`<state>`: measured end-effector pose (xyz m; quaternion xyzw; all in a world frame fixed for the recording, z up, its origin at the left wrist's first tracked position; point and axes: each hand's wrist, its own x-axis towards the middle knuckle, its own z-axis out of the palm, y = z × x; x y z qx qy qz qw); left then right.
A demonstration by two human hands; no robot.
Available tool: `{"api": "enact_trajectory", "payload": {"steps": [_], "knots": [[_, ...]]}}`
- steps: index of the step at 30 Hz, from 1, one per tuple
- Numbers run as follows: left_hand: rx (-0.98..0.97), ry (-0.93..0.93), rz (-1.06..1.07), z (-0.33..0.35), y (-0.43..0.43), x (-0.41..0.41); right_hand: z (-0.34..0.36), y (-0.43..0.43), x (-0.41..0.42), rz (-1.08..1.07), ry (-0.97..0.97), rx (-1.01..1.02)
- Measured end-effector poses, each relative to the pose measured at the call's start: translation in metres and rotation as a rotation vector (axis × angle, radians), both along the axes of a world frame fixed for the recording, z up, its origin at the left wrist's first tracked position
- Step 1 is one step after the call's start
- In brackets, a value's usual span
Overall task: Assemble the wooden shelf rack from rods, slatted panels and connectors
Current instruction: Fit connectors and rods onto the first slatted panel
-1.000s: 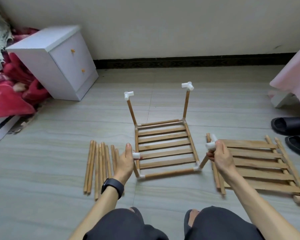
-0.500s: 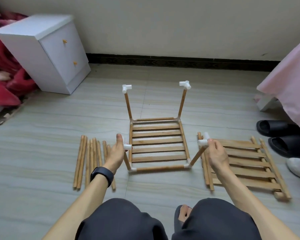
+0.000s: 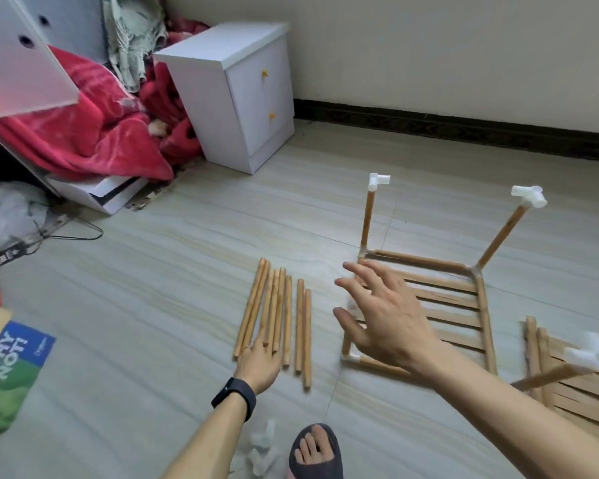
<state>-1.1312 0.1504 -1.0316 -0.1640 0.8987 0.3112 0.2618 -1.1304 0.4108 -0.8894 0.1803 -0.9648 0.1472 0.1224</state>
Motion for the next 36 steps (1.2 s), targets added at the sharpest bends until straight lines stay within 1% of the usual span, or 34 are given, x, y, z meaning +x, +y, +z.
{"api": "enact_trajectory", "payload": {"steps": [2,4,5,8,12,15,17,21,23,26,29,31,32,34,36], "knots": [[-0.081,-0.018,-0.002,-0.01,-0.01,-0.008,-0.009,-0.016,-0.02,0.032,-0.092,0.14],[-0.152,-0.032,0.019,-0.02,-0.02,-0.02,-0.024,-0.024,-0.032,0.017,-0.233,0.2],[-0.182,-0.038,0.027,-0.026,-0.024,-0.026,-0.03,-0.025,-0.035,0.006,-0.262,0.192],[-0.232,-0.049,0.083,-0.045,-0.037,-0.042,-0.038,-0.027,-0.037,-0.008,-0.211,0.15],[-0.322,-0.093,0.138,-0.072,-0.05,-0.054,-0.04,-0.029,-0.036,0.0,-0.244,0.234],[-0.39,-0.08,0.181,-0.085,-0.053,-0.058,-0.04,-0.031,-0.035,-0.016,-0.284,0.232],[-0.386,-0.073,0.202,-0.09,-0.055,-0.06,-0.04,-0.031,-0.034,-0.036,-0.316,0.226],[-0.374,-0.122,0.189,-0.086,-0.054,-0.066,-0.04,-0.032,-0.032,-0.057,-0.333,0.202],[-0.32,-0.152,0.215,-0.08,-0.055,-0.066,-0.039,-0.033,-0.032,-0.062,-0.34,0.181],[-0.12,-0.163,0.287,-0.062,-0.061,-0.068,-0.034,-0.03,-0.033,-0.06,-0.388,0.124],[0.136,-0.059,0.38,-0.024,-0.063,-0.073,-0.021,-0.03,-0.038,-0.025,-0.51,0.106],[0.244,0.086,0.37,0.014,-0.055,-0.077,-0.006,-0.03,-0.044,-0.031,-0.636,0.038],[0.281,0.164,0.337,0.034,-0.049,-0.077,0.002,-0.029,-0.045,-0.062,-0.679,-0.042],[0.355,0.314,0.227,0.076,-0.035,-0.073,0.018,-0.022,-0.042,-0.172,-0.683,-0.308],[0.425,0.437,0.069,0.116,-0.016,-0.064,0.034,-0.011,-0.033,-0.293,-0.681,-0.694]]}}
